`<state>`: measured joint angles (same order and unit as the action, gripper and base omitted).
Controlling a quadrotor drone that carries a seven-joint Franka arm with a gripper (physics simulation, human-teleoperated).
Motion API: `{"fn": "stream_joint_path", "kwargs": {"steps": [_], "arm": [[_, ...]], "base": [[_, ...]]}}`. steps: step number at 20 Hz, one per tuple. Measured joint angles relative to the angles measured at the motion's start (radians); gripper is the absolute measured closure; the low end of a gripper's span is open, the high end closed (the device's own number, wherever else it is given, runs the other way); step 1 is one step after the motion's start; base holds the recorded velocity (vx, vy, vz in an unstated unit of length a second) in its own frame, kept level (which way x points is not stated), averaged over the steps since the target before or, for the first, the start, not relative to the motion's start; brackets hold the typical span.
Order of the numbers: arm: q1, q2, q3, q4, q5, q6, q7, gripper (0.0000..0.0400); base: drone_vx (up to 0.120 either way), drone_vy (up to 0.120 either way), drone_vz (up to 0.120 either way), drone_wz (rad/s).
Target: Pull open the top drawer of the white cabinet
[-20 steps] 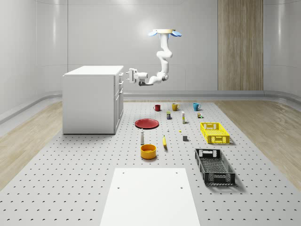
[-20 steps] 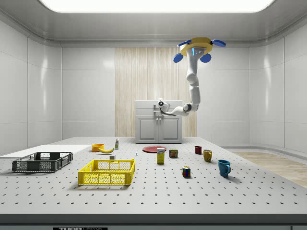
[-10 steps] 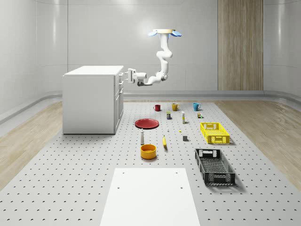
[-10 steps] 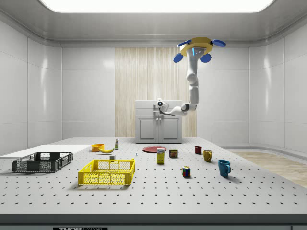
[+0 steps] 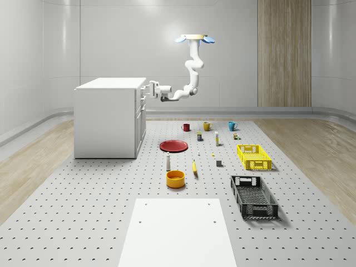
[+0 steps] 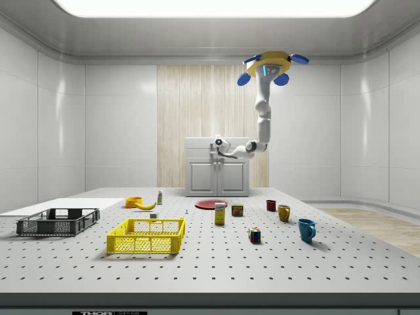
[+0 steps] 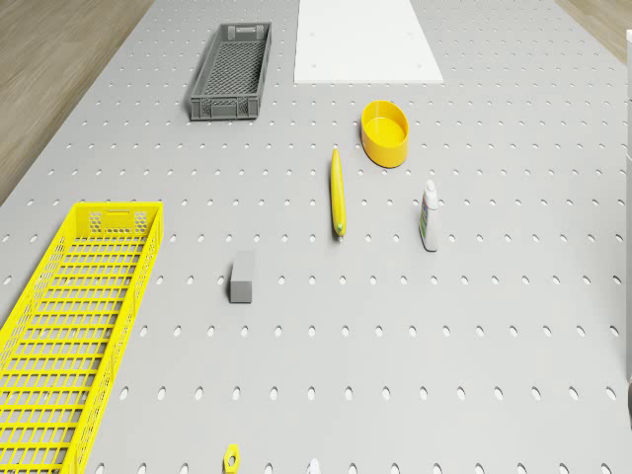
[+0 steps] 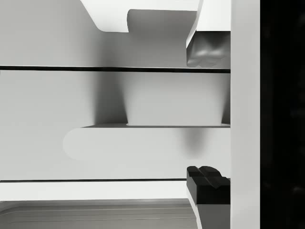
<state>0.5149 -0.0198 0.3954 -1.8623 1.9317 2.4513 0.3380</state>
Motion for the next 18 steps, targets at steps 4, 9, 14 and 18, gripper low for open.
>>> {"fn": "stream_joint_path", "kwargs": {"steps": [4, 9, 14, 18], "arm": [[0.034, 0.009, -0.028, -0.004, 0.012, -0.001, -0.019, 0.0095], [0.11, 0.015, -0.1, -0.01, 0.024, -0.004, -0.038, 0.0095], [0.205, 0.018, -0.191, -0.012, 0.029, -0.005, -0.045, 0.0095], [0.243, 0.019, -0.226, -0.013, 0.03, -0.007, -0.047, 0.0095]], "base": [[0.0, 0.0, 0.0, 0.0], [0.0, 0.0, 0.0, 0.0], [0.0, 0.0, 0.0, 0.0], [0.0, 0.0, 0.0, 0.0]]}}
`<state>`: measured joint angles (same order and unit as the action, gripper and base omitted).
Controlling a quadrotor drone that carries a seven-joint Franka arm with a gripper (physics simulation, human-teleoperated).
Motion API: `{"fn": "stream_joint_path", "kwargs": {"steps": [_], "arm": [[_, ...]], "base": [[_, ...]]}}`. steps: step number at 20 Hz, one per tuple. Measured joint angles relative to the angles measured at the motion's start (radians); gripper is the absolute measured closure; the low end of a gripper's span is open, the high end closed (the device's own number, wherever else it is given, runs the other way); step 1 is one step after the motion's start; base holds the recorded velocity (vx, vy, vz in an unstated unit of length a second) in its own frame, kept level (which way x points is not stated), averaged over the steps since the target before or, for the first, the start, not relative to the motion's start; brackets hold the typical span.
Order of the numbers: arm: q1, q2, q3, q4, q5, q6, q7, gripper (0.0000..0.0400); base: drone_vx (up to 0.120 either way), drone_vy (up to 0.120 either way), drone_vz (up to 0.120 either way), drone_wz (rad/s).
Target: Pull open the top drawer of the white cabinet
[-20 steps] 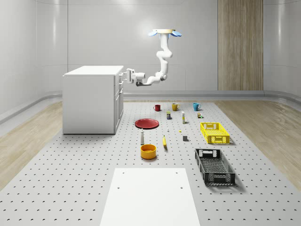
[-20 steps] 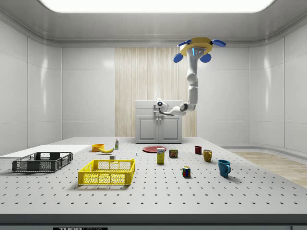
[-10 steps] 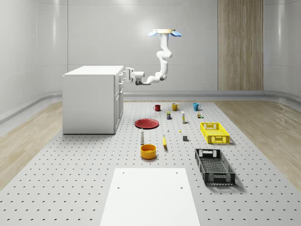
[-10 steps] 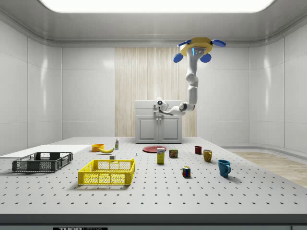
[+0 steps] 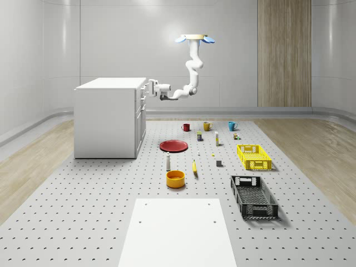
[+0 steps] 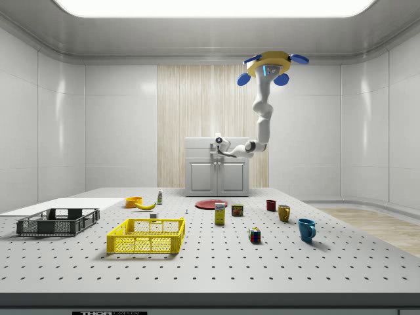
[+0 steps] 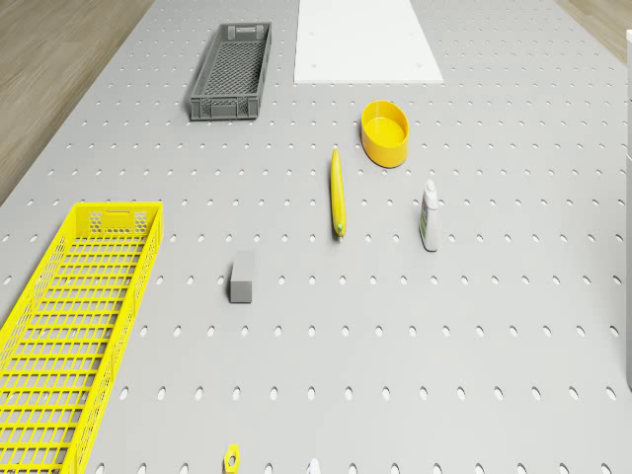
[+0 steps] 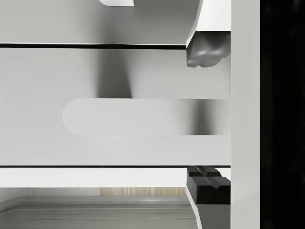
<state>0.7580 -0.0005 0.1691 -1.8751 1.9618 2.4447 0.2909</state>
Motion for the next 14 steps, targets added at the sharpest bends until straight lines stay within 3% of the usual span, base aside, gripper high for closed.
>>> {"fn": "stream_joint_path", "kwargs": {"steps": [14], "arm": [[-0.142, 0.02, 0.158, 0.022, -0.001, 0.012, -0.003, 0.0095]], "base": [[0.0, 0.0, 0.0, 0.0]]}}
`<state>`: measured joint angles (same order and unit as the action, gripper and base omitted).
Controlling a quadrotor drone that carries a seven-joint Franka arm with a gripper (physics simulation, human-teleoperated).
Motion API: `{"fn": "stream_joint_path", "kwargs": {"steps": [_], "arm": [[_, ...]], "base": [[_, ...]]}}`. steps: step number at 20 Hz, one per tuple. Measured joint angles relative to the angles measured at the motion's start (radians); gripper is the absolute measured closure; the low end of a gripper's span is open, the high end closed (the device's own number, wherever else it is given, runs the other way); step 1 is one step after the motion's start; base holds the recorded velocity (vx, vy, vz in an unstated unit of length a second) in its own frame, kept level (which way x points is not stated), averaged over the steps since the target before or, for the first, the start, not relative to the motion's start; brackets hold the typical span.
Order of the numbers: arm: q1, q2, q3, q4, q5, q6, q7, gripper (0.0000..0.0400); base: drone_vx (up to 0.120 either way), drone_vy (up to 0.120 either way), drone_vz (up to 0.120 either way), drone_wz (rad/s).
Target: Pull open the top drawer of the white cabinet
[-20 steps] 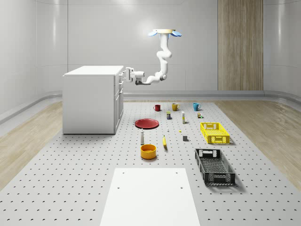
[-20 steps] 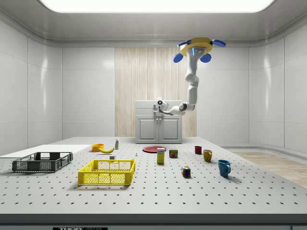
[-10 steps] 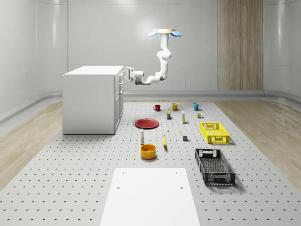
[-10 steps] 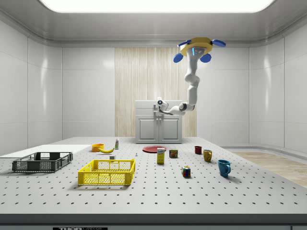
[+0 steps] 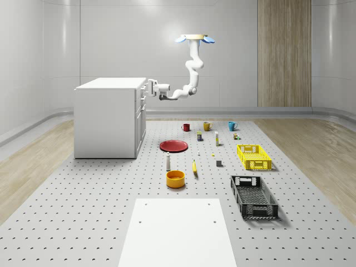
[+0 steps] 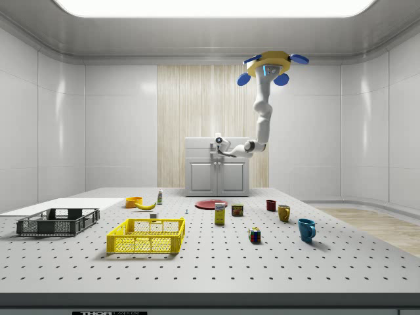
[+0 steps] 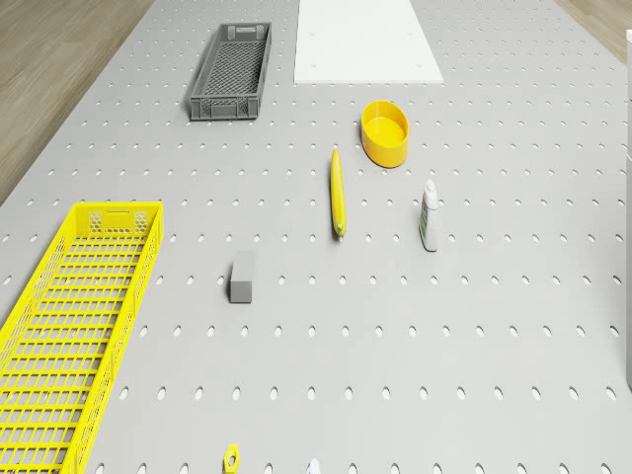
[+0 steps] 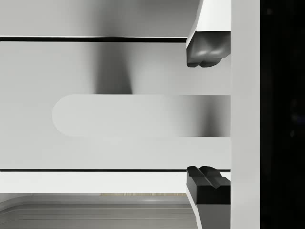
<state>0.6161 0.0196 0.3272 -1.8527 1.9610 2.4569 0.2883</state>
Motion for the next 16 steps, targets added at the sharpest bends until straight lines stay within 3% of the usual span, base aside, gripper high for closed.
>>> {"fn": "stream_joint_path", "kwargs": {"steps": [16], "arm": [[-0.071, 0.003, 0.108, 0.002, -0.012, -0.01, 0.007, 0.0095]], "base": [[0.0, 0.0, 0.0, 0.0]]}}
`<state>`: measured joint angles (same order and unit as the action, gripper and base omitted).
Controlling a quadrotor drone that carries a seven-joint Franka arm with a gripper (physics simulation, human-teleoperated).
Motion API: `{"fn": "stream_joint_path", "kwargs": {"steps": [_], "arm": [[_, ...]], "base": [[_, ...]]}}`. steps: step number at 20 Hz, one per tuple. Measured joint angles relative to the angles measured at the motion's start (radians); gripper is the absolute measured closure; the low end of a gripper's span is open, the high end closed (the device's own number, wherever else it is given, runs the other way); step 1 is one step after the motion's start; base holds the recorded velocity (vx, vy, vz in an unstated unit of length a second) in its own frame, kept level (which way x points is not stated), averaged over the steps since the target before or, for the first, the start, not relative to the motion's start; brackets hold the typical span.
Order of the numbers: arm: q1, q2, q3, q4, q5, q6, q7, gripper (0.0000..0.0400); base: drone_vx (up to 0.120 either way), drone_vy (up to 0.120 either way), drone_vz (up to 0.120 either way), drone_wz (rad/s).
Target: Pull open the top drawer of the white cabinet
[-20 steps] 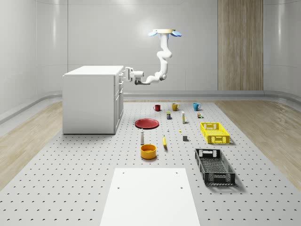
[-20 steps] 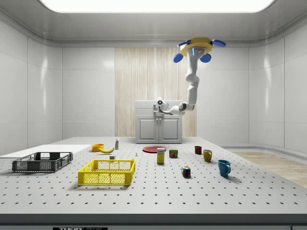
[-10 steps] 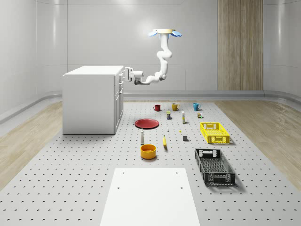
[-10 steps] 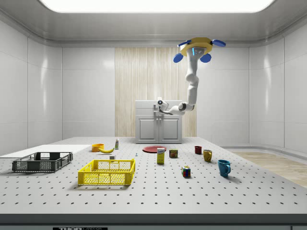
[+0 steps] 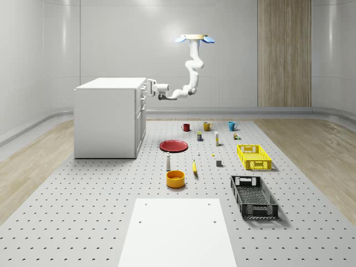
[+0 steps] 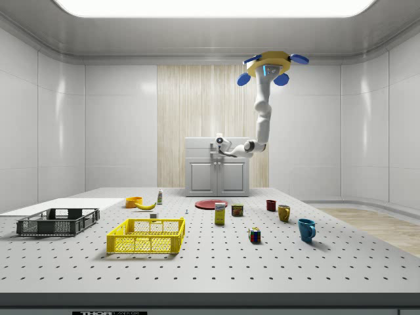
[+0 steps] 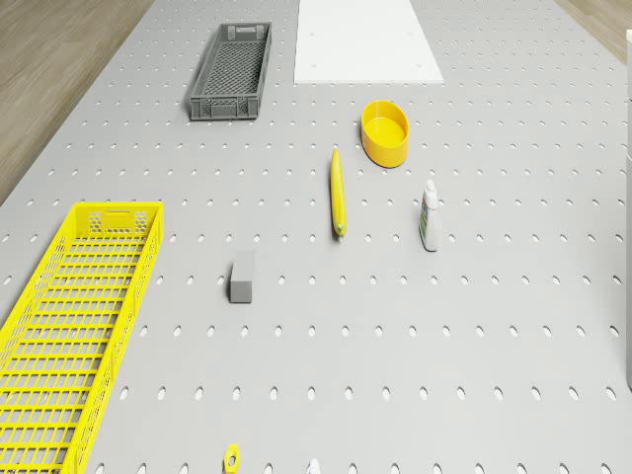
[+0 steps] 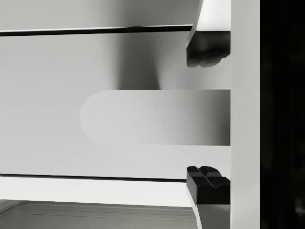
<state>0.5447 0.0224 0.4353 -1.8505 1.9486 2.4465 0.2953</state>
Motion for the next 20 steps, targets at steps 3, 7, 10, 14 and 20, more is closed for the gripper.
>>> {"fn": "stream_joint_path", "kwargs": {"steps": [3, 7, 10, 14, 20], "arm": [[-0.004, -0.001, 0.013, -0.001, -0.001, -0.001, 0.001, 0.0095], [-0.011, -0.008, 0.031, -0.008, 0.0, -0.004, 0.002, 0.0095], [-0.048, -0.018, 0.076, -0.017, 0.002, -0.007, 0.003, 0.0095], [0.003, -0.037, 0.033, -0.035, 0.007, -0.014, 0.006, 0.0095], [0.086, -0.082, -0.053, -0.078, 0.015, -0.025, 0.013, 0.0095]], "base": [[0.0, 0.0, 0.0, 0.0], [0.0, 0.0, 0.0, 0.0], [0.0, 0.0, 0.0, 0.0], [0.0, 0.0, 0.0, 0.0], [0.0, 0.0, 0.0, 0.0]]}}
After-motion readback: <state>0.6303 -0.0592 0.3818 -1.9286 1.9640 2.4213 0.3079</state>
